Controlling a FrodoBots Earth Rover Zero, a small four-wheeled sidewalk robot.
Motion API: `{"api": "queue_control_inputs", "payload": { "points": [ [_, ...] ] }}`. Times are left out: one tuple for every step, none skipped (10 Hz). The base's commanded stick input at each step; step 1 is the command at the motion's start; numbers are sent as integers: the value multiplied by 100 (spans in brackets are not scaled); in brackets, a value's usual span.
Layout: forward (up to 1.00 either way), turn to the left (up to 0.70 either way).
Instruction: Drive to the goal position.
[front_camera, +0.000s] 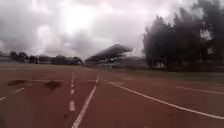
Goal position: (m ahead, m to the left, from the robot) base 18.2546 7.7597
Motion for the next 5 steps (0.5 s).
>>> {"api": "queue_control_inputs", "payload": {
  "points": [
    [70, 0],
    [70, 0],
    [70, 0],
    [70, 0],
    [70, 0]
  ]
}}
